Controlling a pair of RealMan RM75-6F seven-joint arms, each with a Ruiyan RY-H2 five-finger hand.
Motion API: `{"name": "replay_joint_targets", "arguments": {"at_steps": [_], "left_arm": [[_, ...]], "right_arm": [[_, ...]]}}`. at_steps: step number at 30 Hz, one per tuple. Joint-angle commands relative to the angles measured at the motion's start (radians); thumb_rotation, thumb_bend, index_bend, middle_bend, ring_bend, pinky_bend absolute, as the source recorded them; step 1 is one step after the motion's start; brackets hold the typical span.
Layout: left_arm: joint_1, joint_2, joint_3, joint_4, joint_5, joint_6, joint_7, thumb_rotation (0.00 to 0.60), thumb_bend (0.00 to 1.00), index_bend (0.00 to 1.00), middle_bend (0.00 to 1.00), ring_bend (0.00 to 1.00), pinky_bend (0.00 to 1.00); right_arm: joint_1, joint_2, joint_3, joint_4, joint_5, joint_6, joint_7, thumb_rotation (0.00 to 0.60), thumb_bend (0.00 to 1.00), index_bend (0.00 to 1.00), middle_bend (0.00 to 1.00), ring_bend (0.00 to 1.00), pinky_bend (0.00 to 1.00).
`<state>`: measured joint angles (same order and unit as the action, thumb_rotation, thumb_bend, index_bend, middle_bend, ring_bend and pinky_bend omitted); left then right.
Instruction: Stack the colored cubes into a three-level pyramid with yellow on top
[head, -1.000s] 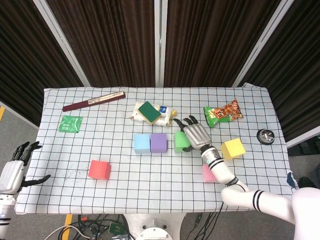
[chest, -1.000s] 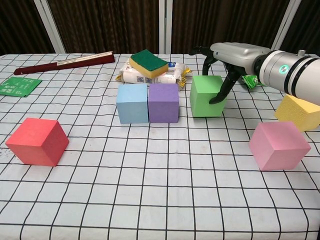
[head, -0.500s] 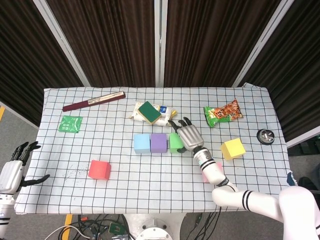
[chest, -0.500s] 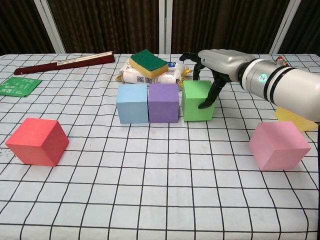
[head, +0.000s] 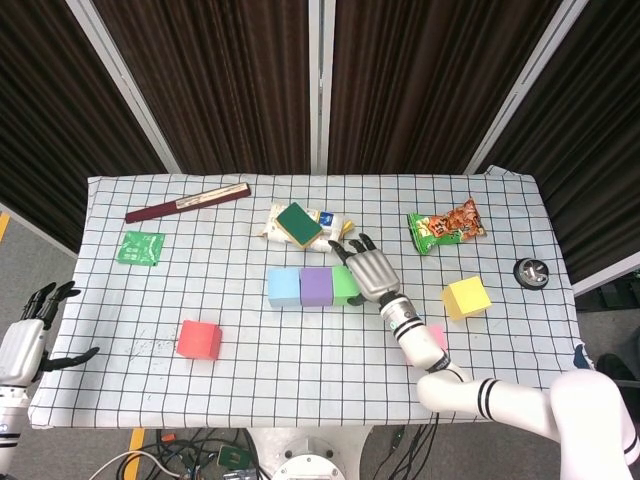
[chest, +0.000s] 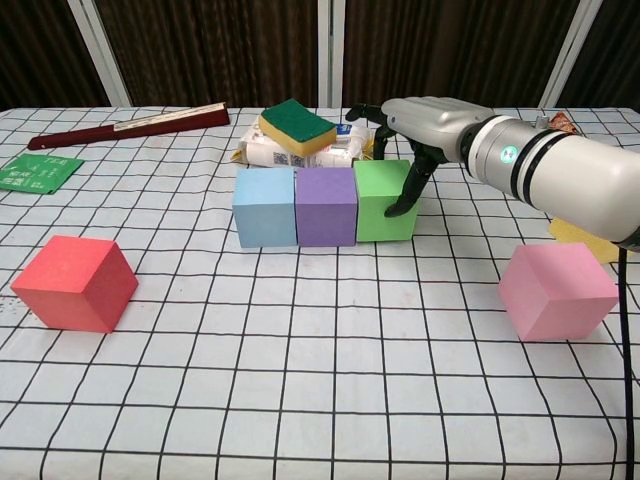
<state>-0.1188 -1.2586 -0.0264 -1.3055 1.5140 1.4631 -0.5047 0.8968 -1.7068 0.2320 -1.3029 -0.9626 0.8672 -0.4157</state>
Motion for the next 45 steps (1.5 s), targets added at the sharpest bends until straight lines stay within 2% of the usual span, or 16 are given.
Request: {"name": "replay_joint_targets", "arguments": {"at_steps": [1,36,45], "left_arm": [[0.0,0.0,-0.001,0.0,-0.001,-0.002,-0.002,0.6,0.0,0.08,0.19,0.01,0.05],[-0.002,-0.003,-0.003,0.018,-0.006,-0.026,-0.04,0.6,0.0,0.08,0.19,0.01,0.05],[-0.001,-0.004,-0.002,0.021,-0.007,-0.029,-0.043,0.6,0.0,0.08,0.19,0.01,0.05]], "right_arm": [[0.004,-0.004,0.001,0.005,0.001,-0.001,-0.001,0.6,0.12,0.0,0.56,0.12,0.0],[0.009,-0.047,0.007,0.062,-0.021,-0.001,0.046,0.6,0.12,0.0,0.54,0.12,0.0],[0.01,-0.051,0.006,0.068,-0.018,-0.015,0.052,0.6,0.05,0.0,0.49,0.12,0.0]]}}
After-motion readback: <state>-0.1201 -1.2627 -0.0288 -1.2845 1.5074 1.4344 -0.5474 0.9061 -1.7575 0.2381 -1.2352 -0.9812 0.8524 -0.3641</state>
